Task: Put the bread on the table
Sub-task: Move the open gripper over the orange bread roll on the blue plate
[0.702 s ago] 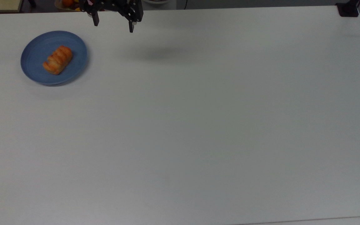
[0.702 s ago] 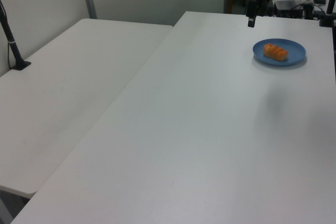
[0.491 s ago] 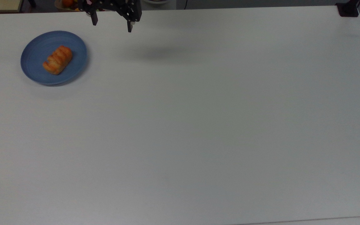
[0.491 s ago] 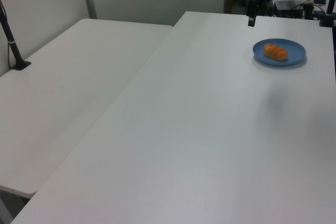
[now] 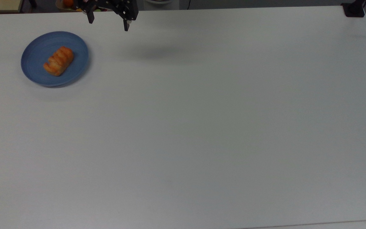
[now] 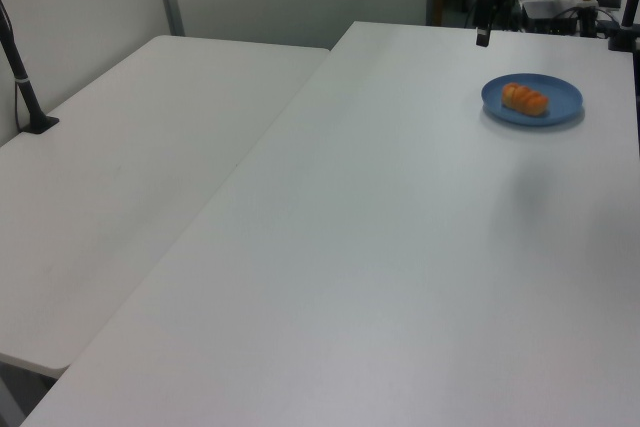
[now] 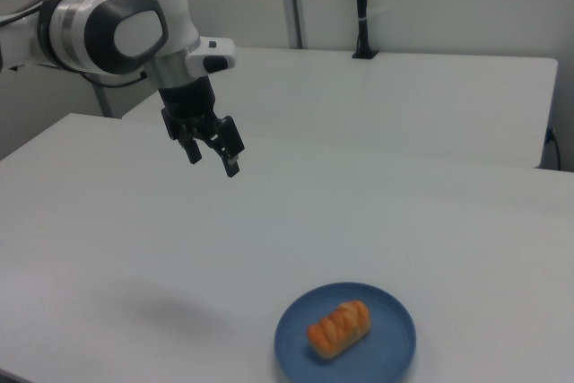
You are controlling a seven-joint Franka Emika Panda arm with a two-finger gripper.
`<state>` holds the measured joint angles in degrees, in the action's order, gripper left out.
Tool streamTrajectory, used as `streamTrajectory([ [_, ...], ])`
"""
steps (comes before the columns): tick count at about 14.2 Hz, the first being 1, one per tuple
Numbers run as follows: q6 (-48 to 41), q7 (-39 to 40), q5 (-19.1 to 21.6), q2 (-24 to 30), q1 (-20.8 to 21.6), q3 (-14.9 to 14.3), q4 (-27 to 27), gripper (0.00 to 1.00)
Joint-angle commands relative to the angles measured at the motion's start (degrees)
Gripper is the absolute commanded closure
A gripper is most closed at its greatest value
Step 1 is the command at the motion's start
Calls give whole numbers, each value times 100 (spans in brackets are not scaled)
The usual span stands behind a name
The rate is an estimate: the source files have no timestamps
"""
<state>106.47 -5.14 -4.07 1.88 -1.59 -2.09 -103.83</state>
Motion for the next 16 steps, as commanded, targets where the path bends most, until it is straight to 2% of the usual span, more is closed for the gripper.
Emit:
streamTrajectory([
  [1, -214, -67, 29, 84, 9, -45, 3, 0],
  [2, -205, -40, 20, 75, 1, -106, 3, 0],
  [5, -153, 178, -41, 23, 9, -659, 3, 0],
  [8, -109, 819, -33, -100, 18, -1213, 3, 0],
  [11, 23, 1093, 2, -214, 18, -1635, -32, 0],
  [16, 636, 1068, 37, -566, 9, -1891, -330, 0],
])
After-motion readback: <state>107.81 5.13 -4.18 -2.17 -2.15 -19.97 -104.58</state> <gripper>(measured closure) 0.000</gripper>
